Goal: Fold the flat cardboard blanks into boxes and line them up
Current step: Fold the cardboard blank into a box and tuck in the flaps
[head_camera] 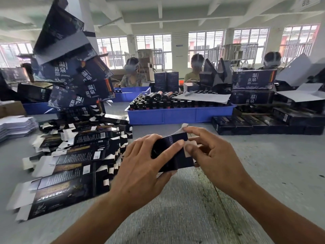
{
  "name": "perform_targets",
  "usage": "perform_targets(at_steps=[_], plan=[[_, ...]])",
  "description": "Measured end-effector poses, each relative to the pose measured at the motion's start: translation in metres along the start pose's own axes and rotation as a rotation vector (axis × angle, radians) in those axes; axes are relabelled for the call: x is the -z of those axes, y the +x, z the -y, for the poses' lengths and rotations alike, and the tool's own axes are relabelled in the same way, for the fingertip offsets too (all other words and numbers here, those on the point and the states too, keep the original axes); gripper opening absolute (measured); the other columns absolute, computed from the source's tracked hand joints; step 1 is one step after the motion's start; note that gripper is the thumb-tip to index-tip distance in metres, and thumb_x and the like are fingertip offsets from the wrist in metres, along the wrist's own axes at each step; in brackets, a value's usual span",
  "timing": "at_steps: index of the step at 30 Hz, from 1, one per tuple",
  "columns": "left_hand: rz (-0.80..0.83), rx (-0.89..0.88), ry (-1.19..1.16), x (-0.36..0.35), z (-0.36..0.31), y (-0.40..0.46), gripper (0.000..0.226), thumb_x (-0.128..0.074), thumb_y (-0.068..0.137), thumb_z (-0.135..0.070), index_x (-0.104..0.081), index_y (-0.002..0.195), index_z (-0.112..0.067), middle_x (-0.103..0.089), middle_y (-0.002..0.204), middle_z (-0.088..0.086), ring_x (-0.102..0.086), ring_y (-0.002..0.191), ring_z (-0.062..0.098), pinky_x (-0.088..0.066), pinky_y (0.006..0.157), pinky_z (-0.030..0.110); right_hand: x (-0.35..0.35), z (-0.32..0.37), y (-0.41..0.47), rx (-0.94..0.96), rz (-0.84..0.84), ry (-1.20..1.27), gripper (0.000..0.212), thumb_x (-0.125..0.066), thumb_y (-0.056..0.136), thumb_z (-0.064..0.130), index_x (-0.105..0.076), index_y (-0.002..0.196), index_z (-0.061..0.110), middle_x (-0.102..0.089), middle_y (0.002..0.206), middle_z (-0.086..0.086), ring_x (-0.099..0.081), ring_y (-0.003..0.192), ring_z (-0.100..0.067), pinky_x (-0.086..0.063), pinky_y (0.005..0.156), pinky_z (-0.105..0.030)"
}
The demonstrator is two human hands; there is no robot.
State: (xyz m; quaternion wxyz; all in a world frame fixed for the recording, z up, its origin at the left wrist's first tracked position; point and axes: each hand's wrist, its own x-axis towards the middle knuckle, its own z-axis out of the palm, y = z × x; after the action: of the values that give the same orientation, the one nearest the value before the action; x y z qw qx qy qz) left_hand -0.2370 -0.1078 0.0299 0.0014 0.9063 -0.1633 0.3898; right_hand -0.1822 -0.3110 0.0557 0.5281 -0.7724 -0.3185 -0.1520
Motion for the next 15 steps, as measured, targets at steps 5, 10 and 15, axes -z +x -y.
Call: perform_targets(at_steps=[5,10,15], plan=[[-0.016,0.015,-0.012,-0.003,-0.005,0.008,0.067,-0.048,0.092,-0.052,-0.022,0.154,-0.044,-0.044,0.143,0.011,-0.047,0.126,0.028,-0.043,0.1,0.045,-0.001,-0.004,0.001,0.008,-0.106,-0.033,0.044,-0.065,0.096,0.031,-0.045,0.126,0.055,-0.067,0.105,0.024,-0.067,0.085,0.006,-0.057,0.066,-0.017],[-0.02,0.093,-0.1,-0.011,-0.005,0.003,0.074,-0.068,0.084,-0.05,-0.034,0.149,-0.04,-0.046,0.141,0.008,-0.055,0.118,0.027,-0.054,0.088,0.047,-0.005,-0.004,-0.003,0.003,-0.089,-0.122,0.055,-0.063,0.096,0.035,-0.031,0.135,0.058,-0.066,0.119,0.015,-0.067,0.088,0.0,-0.061,0.075,-0.03],[-0.018,0.06,-0.071,-0.009,0.005,-0.005,0.071,-0.068,0.083,-0.049,-0.039,0.147,-0.037,-0.044,0.144,0.009,-0.055,0.12,0.029,-0.052,0.091,0.047,-0.014,-0.004,-0.009,0.07,-0.044,-0.225,0.053,-0.058,0.101,0.031,-0.03,0.139,0.054,-0.062,0.117,0.017,-0.064,0.09,0.004,-0.05,0.075,-0.012]])
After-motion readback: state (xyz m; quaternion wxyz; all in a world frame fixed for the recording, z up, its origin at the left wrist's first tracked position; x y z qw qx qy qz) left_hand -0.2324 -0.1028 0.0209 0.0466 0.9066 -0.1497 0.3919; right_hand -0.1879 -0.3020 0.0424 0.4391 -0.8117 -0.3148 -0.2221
